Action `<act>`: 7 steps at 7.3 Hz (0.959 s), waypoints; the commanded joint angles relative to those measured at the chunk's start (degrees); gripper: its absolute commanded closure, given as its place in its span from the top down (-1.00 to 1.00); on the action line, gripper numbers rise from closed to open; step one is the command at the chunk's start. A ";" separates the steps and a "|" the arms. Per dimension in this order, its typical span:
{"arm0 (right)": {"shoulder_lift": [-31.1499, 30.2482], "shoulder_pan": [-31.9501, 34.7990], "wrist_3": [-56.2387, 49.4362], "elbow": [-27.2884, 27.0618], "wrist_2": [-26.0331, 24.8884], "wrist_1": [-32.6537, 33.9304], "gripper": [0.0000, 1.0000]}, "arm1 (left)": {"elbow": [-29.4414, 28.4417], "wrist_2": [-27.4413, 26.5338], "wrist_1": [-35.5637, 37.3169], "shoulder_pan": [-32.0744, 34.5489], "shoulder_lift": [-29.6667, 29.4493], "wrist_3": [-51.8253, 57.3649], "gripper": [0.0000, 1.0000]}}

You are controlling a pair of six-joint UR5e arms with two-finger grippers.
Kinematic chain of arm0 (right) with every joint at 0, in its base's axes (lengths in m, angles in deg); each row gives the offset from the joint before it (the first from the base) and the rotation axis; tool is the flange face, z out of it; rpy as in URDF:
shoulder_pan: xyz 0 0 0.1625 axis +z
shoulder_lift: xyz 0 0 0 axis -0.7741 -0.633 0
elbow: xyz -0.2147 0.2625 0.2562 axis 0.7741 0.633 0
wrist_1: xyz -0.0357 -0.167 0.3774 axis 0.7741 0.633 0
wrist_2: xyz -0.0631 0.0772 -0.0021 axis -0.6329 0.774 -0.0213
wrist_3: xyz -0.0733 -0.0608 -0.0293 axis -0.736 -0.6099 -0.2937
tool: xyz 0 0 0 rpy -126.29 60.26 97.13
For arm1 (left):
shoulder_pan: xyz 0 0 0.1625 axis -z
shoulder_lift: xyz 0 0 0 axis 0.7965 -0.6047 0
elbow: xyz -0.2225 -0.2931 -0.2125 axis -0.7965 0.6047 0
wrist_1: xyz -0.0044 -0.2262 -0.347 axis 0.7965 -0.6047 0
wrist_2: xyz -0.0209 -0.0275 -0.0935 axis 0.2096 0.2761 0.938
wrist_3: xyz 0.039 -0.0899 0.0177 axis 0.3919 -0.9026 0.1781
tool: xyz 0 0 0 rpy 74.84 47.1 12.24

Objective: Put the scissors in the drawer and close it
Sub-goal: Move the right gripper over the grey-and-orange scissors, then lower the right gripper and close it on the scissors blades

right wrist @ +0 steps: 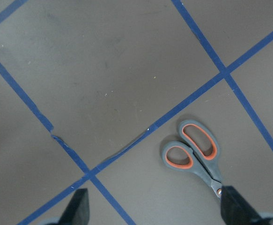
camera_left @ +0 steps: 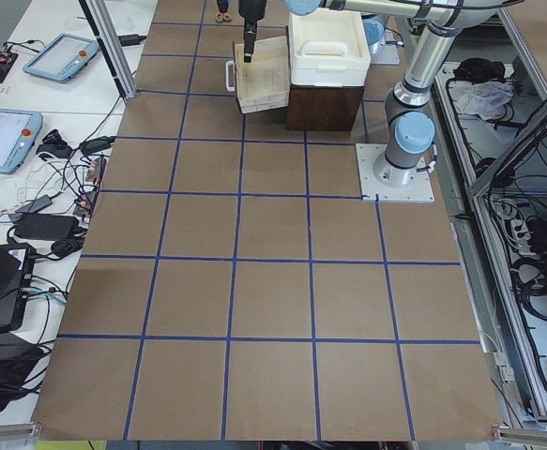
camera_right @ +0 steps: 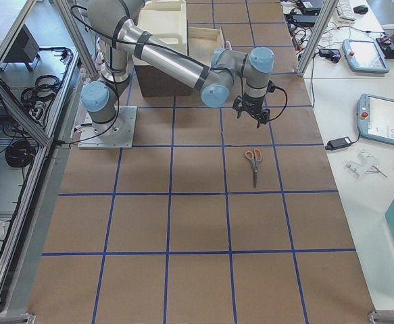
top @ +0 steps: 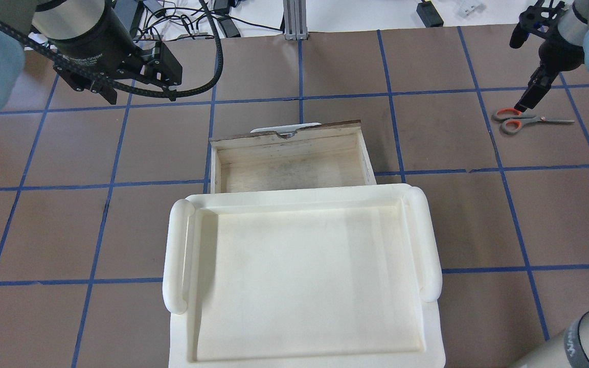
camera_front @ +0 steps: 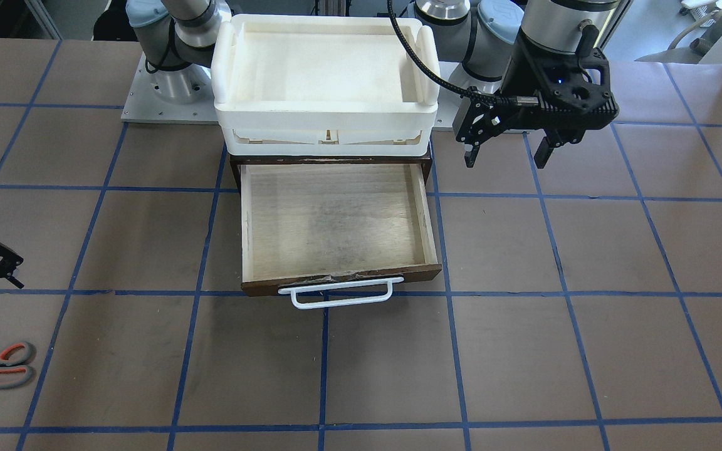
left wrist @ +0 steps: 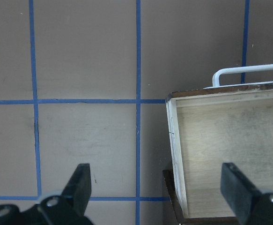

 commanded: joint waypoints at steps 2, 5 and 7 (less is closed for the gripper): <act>3.51 -3.33 -10.23 0.09 0.61 2.61 1.00 | -0.02 0.00 0.00 0.00 0.12 -0.11 1.00; 7.65 -4.02 -23.39 0.44 0.88 7.89 1.00 | -0.02 0.00 0.00 0.00 0.03 -0.11 1.00; 9.31 -4.47 -28.90 0.88 2.45 8.25 1.00 | 0.07 0.00 0.00 0.00 -0.15 -0.11 1.00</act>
